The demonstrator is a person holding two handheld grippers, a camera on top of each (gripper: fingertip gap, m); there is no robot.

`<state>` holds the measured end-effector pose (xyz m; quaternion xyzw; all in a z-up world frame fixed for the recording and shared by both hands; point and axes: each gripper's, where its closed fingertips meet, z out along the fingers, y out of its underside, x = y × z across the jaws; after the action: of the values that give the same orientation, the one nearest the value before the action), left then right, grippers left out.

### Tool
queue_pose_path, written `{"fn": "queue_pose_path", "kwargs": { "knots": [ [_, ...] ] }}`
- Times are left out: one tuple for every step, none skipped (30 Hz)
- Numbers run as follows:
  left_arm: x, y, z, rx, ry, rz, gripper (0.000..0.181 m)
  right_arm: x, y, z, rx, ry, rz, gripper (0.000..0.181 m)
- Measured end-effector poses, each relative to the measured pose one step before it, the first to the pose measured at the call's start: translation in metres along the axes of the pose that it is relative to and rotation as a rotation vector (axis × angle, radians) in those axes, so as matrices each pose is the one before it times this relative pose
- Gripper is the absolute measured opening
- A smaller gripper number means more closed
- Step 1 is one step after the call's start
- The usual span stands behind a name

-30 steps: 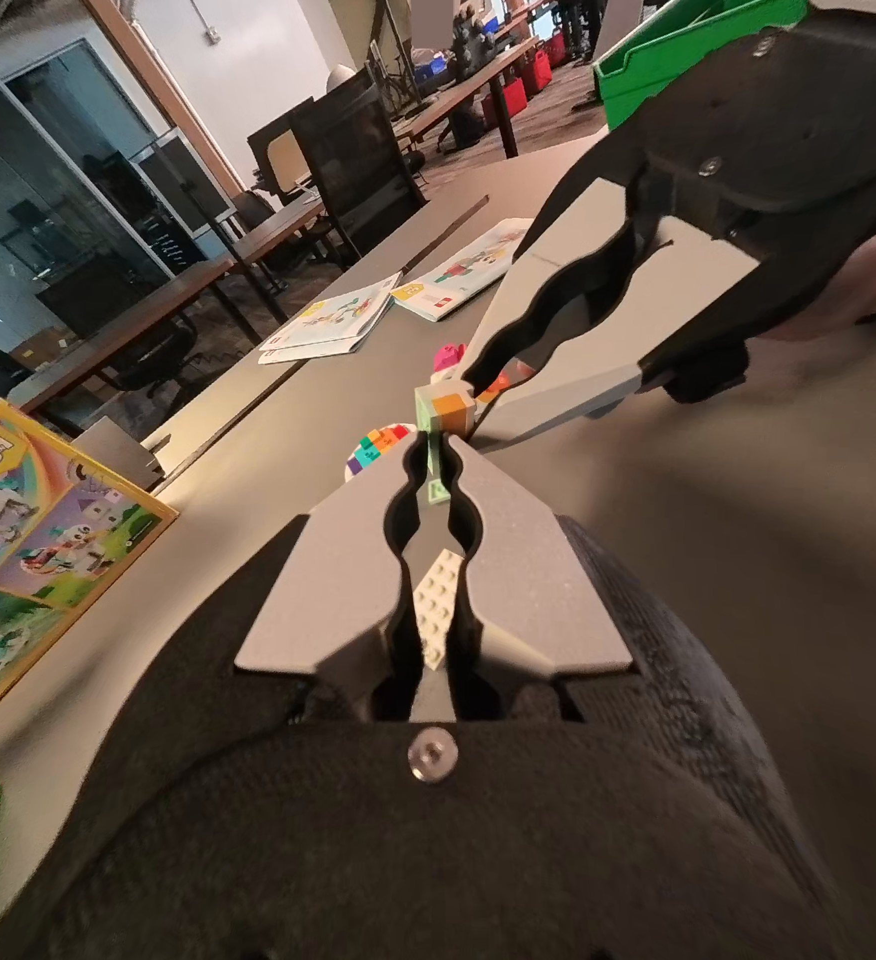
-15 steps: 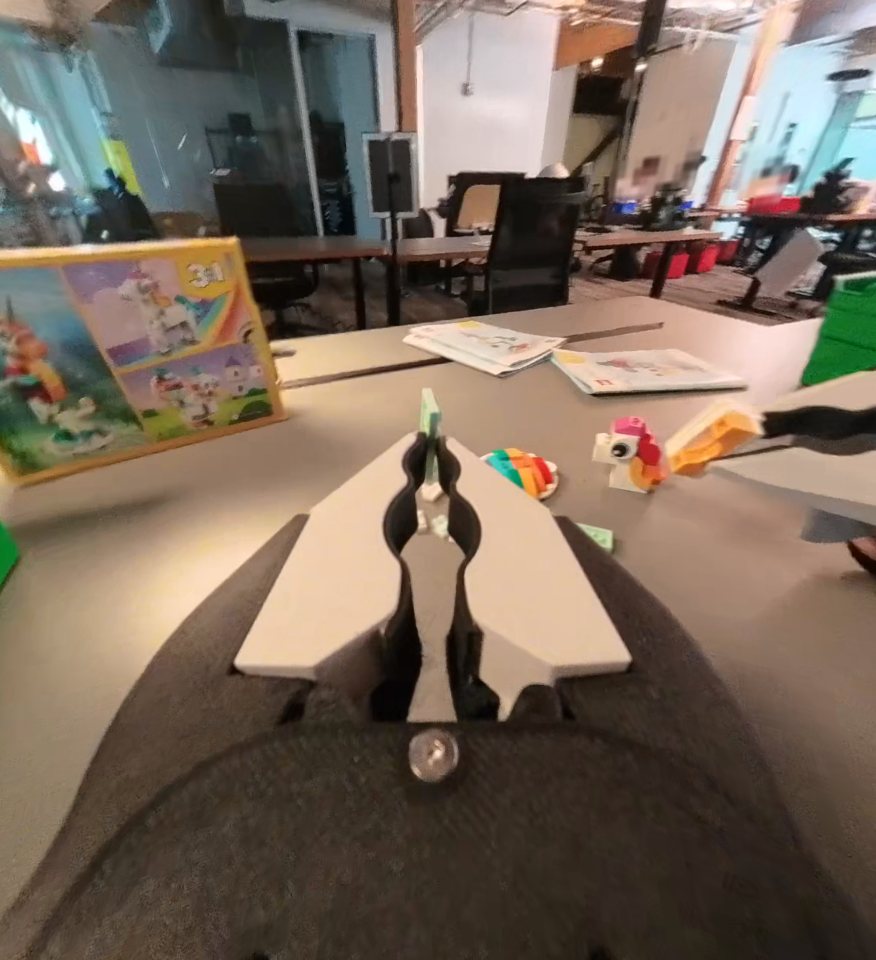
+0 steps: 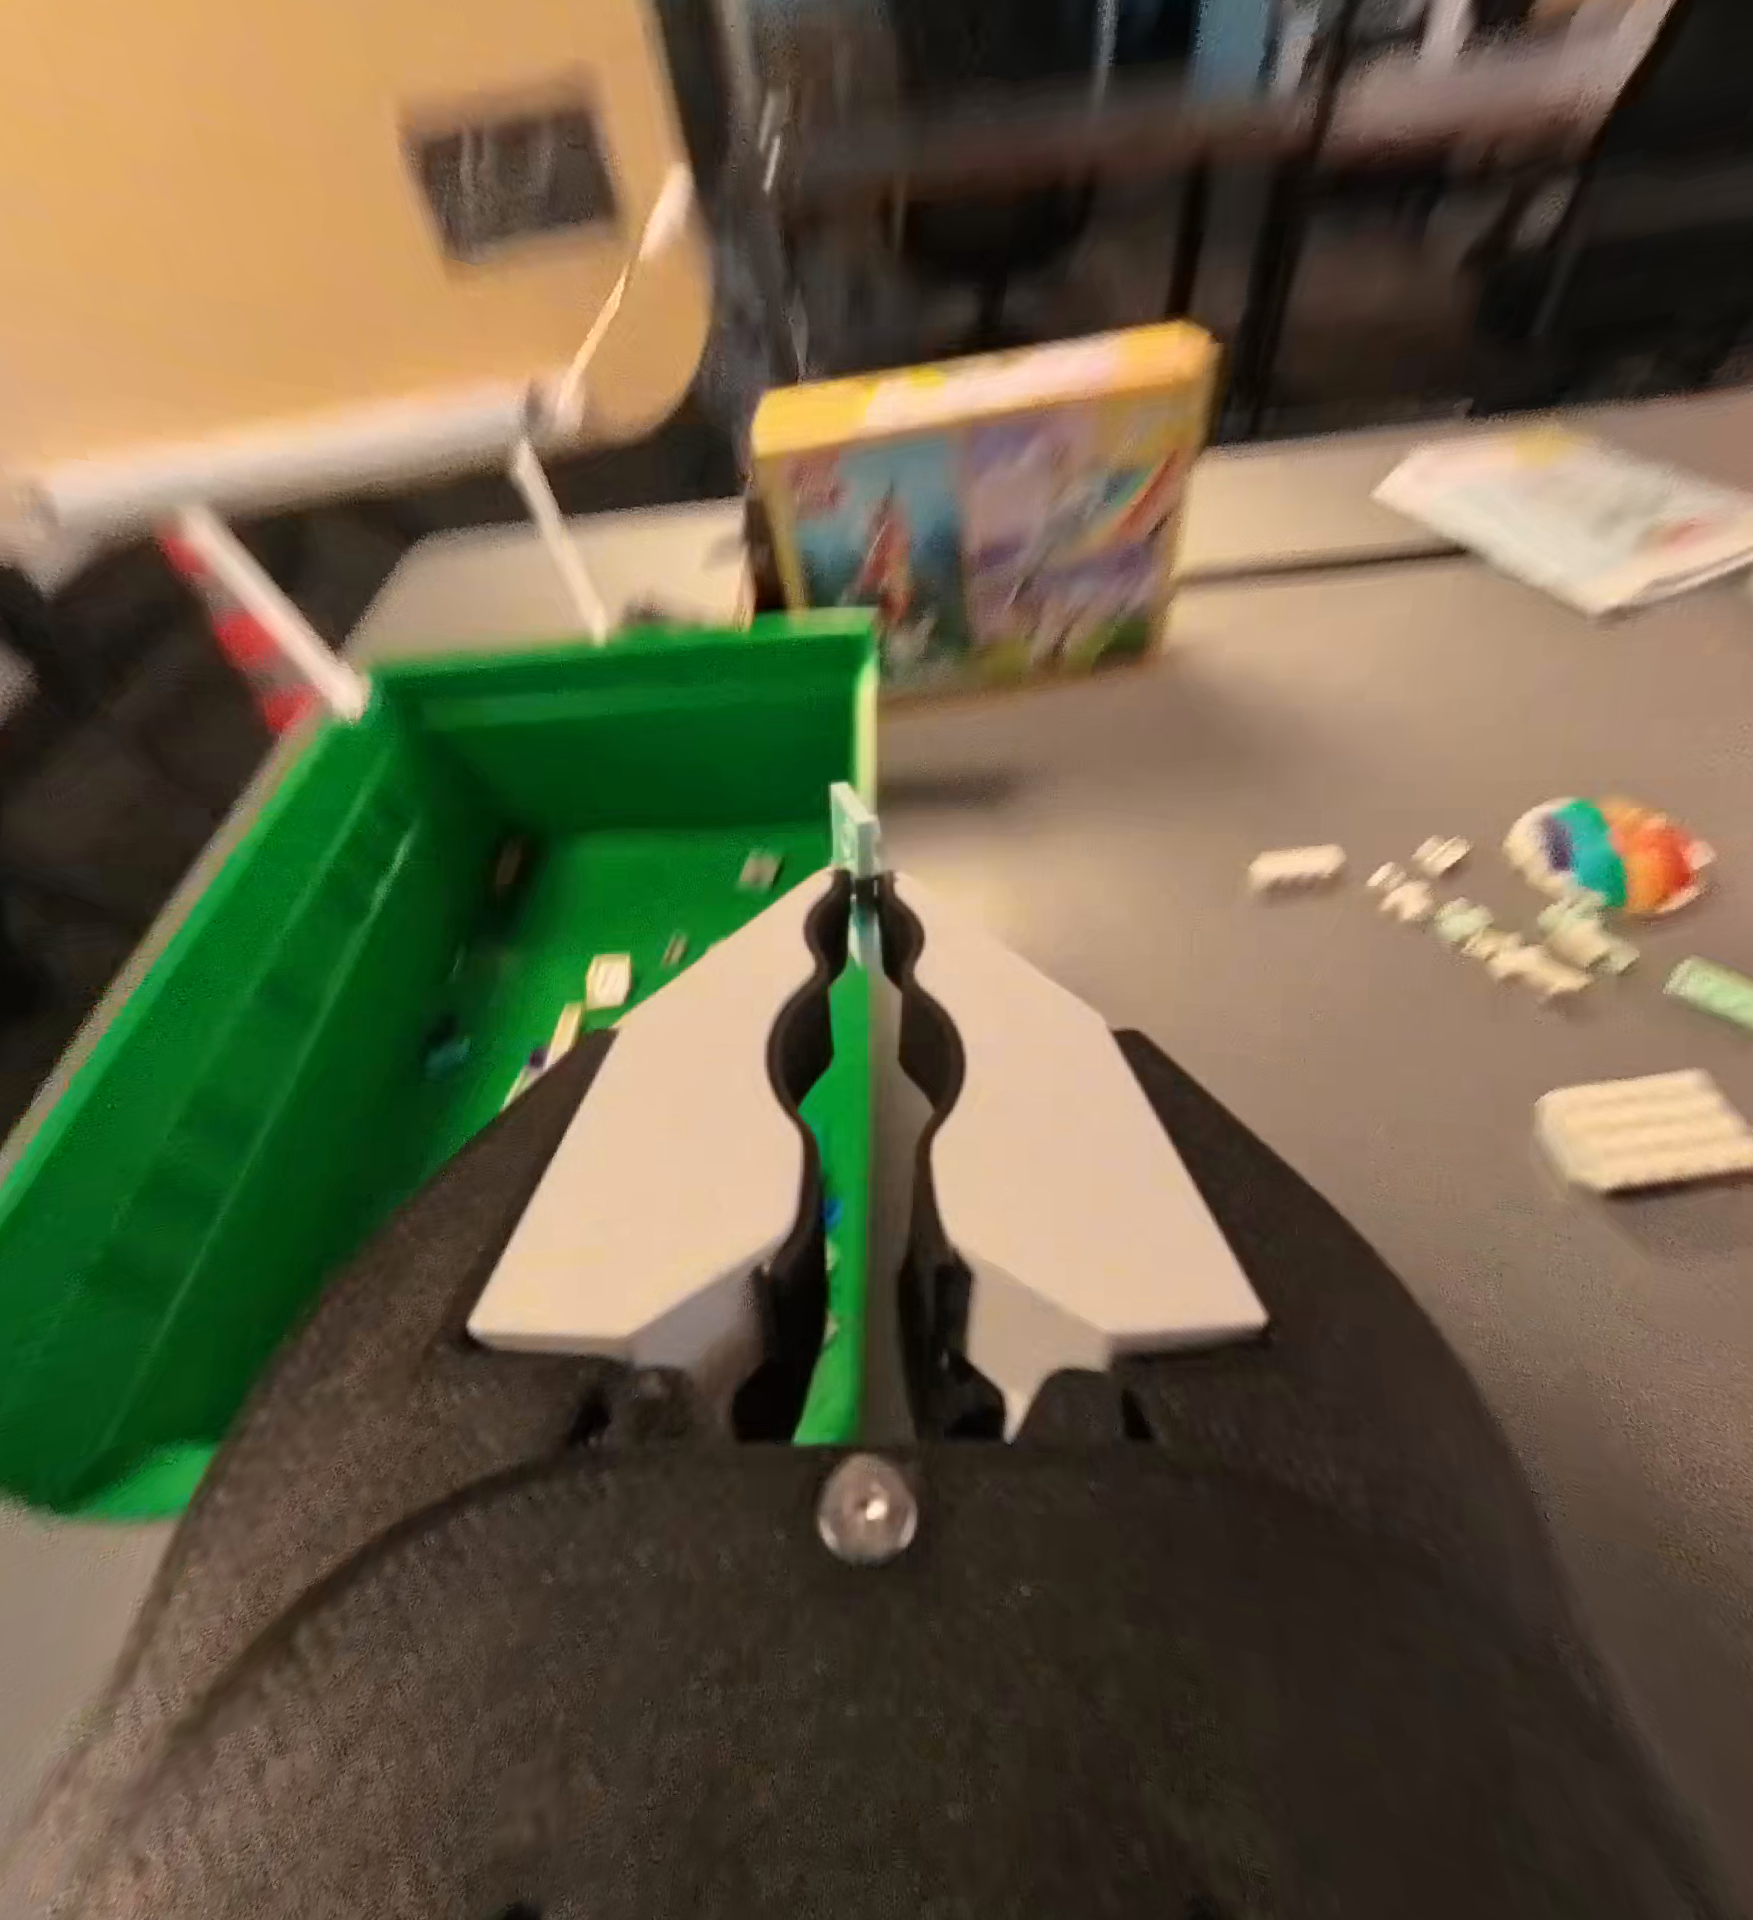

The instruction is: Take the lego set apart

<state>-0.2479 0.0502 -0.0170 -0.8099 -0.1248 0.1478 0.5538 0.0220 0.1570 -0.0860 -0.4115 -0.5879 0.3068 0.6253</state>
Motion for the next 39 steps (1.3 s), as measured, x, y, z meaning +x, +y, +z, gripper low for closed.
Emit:
{"fn": "queue_pose_path", "kwargs": {
  "knots": [
    [-0.01663,0.01376,0.00386,-0.0891,-0.004,-0.0321,0.004,-0.00147,-0.00035,0.00067,0.0018,-0.0055,-0.007,0.013],
    [-0.01409,0.01392,0.00497,-0.0878,0.0049,-0.0259,0.004,-0.00132,-0.00026,0.00054,0.0011,-0.0044,-0.0068,0.013],
    [-0.01524,0.01494,0.00512,-0.0933,-0.0121,-0.0363,0.004,-0.00093,0.00005,0.00045,-0.0008,-0.0034,-0.0059,0.013],
    [-0.01253,0.0151,0.00572,-0.0979,-0.0034,-0.0383,0.004,-0.00064,0.00032,0.0004,-0.0031,-0.002,-0.0053,0.013],
    [-0.00856,0.01228,0.00592,-0.0819,0.011,-0.0367,0.004,-0.00056,0.00046,0.00037,-0.0037,-0.0018,-0.0048,0.013],
    [-0.00654,0.00916,0.00593,-0.0627,0.0112,-0.0285,0.005,-0.00058,0.00023,0.00019,-0.0022,-0.0027,-0.004,0.013],
    [-0.00552,0.00544,0.00536,-0.04,0.0062,-0.0122,0.005,-0.00064,0.00014,0.00006,-0.0013,-0.0029,-0.0032,0.013],
    [-0.00679,0.00226,0.00442,-0.0159,-0.014,-0.0085,0.005,-0.00064,0.00031,0.00006,-0.0027,-0.0029,-0.0034,0.013],
    [-0.00535,0.00282,0.00426,-0.0171,-0.0126,-0.0034,0.005,-0.00043,0.00054,0.00004,-0.0044,-0.0013,-0.0033,0.014],
    [-0.00394,0.00416,0.00381,-0.0261,-0.0092,-0.0082,0.009,0.00014,0.00076,0.00019,-0.0054,0.0022,-0.0023,0.014],
    [-0.00263,0.00386,0.00344,-0.0231,-0.0062,-0.0082,0.013,0.00035,0.00056,0.00027,-0.0045,0.0026,-0.0007,0.013],
    [-0.00187,0.00311,0.00312,-0.0194,-0.0042,-0.0081,0.017,0.00002,0.00042,0.00029,-0.0031,-0.0001,0.0002,0.014],
    [-0.00196,0.00299,0.00301,-0.0187,-0.0055,-0.0108,0.021,-0.00042,0.00027,0.00028,-0.0028,-0.0024,-0.0005,0.014],
    [-0.00092,0.00266,0.0028,-0.0167,0.0017,-0.0078,0.026,-0.0005,0.00007,0.00017,-0.0013,-0.0023,-0.0021,0.013],
    [-0.00179,0.0008,0.00211,-0.0047,-0.0039,-0.0064,0.03,-0.00043,-0.00015,0.00006,0.0004,-0.0008,-0.0033,0.013],
    [-0.00368,0.00006,0.00128,0.0011,-0.0151,-0.009,0.034,-0.00049,0.0,-0.00001,0.0003,-0.0014,-0.0029,0.013],
    [-0.00307,0.00088,0.00065,-0.0035,-0.0124,-0.0098,0.038,-0.00028,-0.00017,0.00001,0.0005,-0.0015,-0.0014,0.013],
    [-0.00366,0.00209,0.00016,-0.0125,-0.0177,-0.011,0.045,-0.00006,-0.00021,-0.00008,0.0017,-0.0003,0.0004,0.013],
    [-0.00651,0.00294,-0.00054,-0.0194,-0.0414,-0.0046,0.051,0.00004,-0.00023,-0.00022,0.0022,-0.0007,0.0016,0.013],
    [-0.00457,0.00276,-0.00086,-0.0163,-0.0362,0.0148,0.057,0.00011,-0.00026,-0.00013,0.002,-0.0008,0.0022,0.013],
    [-0.00311,0.00301,-0.00101,-0.0171,-0.027,0.0161,0.061,0.00021,-0.00019,-0.00016,0.0015,-0.0001,0.0023,0.013],
    [-0.00179,0.00409,-0.00052,-0.0266,-0.0149,0.0088,0.067,-0.00009,-0.00012,0.00005,0.0006,-0.001,0.0012,0.013],
    [-0.00022,0.00464,0.00024,-0.0359,-0.0014,0.008,0.077,-0.00039,0.00007,0.00007,-0.0003,-0.0023,-0.001,0.013],
    [-0.00352,0.00362,0.00053,-0.0319,-0.0197,0.003,0.087,-0.00045,0.00006,0.00013,-0.0005,-0.0019,-0.0028,0.013],
    [-0.00637,0.00352,0.00074,-0.0321,-0.0382,0.0079,0.094,-0.00055,0.00003,0.00003,-0.0004,-0.0015,-0.0035,0.014],
    [-0.0045,0.00321,0.00117,-0.0309,-0.0277,0.0159,0.101,-0.00049,0.00003,0.00007,0.0,-0.0014,-0.003,0.014],
    [-0.00269,0.00053,0.00028,-0.013,-0.018,0.0177,0.104,-0.00021,-0.00008,0.00001,0.0004,-0.0006,-0.0014,0.013],
    [-0.00305,-0.00399,-0.00197,0.0238,-0.0227,0.0077,0.104,-0.00002,-0.00011,-0.00013,0.001,0.0001,0.0007,0.013],
    [-0.00149,-0.00641,-0.00433,0.046,-0.0124,-0.0054,0.102,0.00032,-0.00017,-0.00014,0.0018,0.0002,0.0024,0.014],
    [0.00089,-0.00774,-0.00666,0.0591,0.0024,-0.0116,0.1,0.00043,-0.00024,-0.0002,0.0021,0.0005,0.0035,0.014],
    [0.00124,-0.00909,-0.00908,0.0727,-0.0005,-0.0152,0.097,0.00036,-0.00028,-0.00023,0.0031,0.0006,0.004,0.014],
    [0.00195,-0.01023,-0.01253,0.0867,-0.0057,-0.0103,0.094,0.0005,-0.00059,-0.00046,0.0054,0.0005,0.0043,0.014],
    [0.00462,-0.01153,-0.0157,0.1018,-0.0023,-0.0103,0.092,0.00068,-0.00088,-0.00044,0.008,0.0001,0.0056,0.014],
    [0.01025,-0.01392,-0.0187,0.124,0.0149,-0.0071,0.089,0.00051,-0.00129,-0.00055,0.0106,-0.0019,0.0083,0.013],
    [0.01863,-0.01538,-0.01999,0.138,0.0458,0.0013,0.08,0.00028,-0.00185,-0.00063,0.0148,-0.0055,0.0113,0.013],
    [0.02756,-0.01516,-0.01883,0.1362,0.0787,0.0051,0.074,-0.00018,-0.00254,-0.00094,0.0205,-0.0096,0.0128,0.014],
    [0.03554,-0.0144,-0.01552,0.1276,0.1109,0.0132,0.071,-0.00091,-0.00297,-0.0011,0.0244,-0.0155,0.0132,0.013],
    [0.04275,-0.01144,-0.0103,0.1098,0.1439,0.0221,0.067,-0.00102,-0.00304,-0.00122,0.0233,-0.0164,0.015,0.013],
    [0.04778,-0.00632,-0.00386,0.0783,0.1779,0.0404,0.057,0.00069,-0.00205,-0.00127,0.0165,-0.0057,0.0184,0.013]
  ]
}}
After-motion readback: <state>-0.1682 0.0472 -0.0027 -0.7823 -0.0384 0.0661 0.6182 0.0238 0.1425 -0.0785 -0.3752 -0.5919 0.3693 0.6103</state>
